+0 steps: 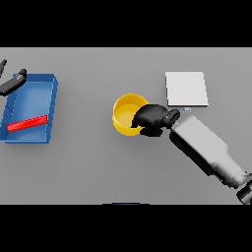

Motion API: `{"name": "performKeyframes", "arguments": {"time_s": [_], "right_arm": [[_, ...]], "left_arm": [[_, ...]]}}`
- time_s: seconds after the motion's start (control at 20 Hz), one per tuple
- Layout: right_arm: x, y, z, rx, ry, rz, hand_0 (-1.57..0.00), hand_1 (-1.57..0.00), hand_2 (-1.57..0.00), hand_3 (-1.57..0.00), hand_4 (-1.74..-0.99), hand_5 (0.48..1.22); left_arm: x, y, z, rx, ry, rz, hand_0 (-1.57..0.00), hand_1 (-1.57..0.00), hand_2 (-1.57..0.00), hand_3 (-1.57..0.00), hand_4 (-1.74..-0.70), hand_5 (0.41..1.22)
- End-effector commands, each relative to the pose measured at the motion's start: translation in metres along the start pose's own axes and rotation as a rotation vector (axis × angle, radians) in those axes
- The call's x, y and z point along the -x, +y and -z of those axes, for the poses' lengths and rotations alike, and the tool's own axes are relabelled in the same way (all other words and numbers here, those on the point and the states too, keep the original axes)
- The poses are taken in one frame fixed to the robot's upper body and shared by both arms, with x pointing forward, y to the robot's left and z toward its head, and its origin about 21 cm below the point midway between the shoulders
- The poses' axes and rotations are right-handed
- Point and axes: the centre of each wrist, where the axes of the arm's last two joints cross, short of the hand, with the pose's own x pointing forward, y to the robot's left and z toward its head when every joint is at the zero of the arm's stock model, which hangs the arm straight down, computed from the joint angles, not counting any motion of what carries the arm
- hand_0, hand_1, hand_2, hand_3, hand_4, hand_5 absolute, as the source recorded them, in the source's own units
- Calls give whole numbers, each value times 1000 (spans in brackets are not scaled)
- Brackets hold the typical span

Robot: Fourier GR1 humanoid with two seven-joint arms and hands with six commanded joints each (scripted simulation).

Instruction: Pick up the red beaker and tilt it to pour out 1 green nut into yellow bowl. Pick up the yellow bowl and place it on the metallic measuring scale.

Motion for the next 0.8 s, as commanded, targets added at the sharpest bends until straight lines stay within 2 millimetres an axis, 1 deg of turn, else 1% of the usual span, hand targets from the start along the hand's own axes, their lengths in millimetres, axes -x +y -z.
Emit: {"name": "performKeyframes", "arguments": {"time_s": [0.0, 0.05, 0.1, 0.25, 0.35, 0.45, 0.5, 0.55, 0.65, 0.75], "right_arm": [[-1, -4, 1, 1, 9, -1, -1451, -1446, -1330, -1171, -1698, 1193], [-3, -8, 0, 4, 15, -3, -1475, -1471, -1353, -1185, -1707, 1198], [1, -12, -3, 13, 11, -8, -1494, -1491, -1362, -1198, -1714, 1203], [-2, -23, -10, 16, 26, 0, -1532, -1530, -1440, -1173, -1727, 1212], [-1, -34, -19, 29, 37, 4, -1546, -1545, -1459, -1160, -1732, 1215], [0, -41, -28, 36, 61, -7, -1555, -1554, -1491, -1153, -1735, 1217], [2, -44, -34, 49, 76, -8, -1558, -1558, -1451, -1204, -1736, 1218], [2, -45, -38, 58, 103, -15, -1561, -1560, -1433, -1215, -1737, 1219], [-2, -44, -46, 64, 115, -20, -1564, -1564, -1471, -1191, -1739, 1219], [-8, -48, -52, 82, 109, -22, -1567, -1567, -1507, -1179, -1739, 1219]], "left_arm": [[1, -4, 0, 10, -6, -8, 1, 1, 1, 1, -785, 712], [3, -4, 1, 14, -12, -10, 1, 1, 1, 1, -786, 707], [2, -3, 2, 11, -4, -12, 1, 1, 1, 1, -786, 704], [1, -5, 0, -2, -12, -2, 1, 1, 1, 1, -775, 706], [0, -5, 1, 0, -7, 7, 1, 1, 1, 1, -771, 707], [-1, -6, 0, 5, -16, 0, 1, 1, 1, 1, -776, 702], [0, -6, 1, 10, -19, -3, 1, 1, 1, 1, -780, 702], [3, -2, 1, 6, -14, -9, 1, 1, 1, 1, -782, 702], [2, -2, 0, 10, -16, -26, 1, 1, 1, 1, -793, 702], [0, -3, 2, 13, -17, -23, 1, 1, 1, 1, -799, 704]]}}
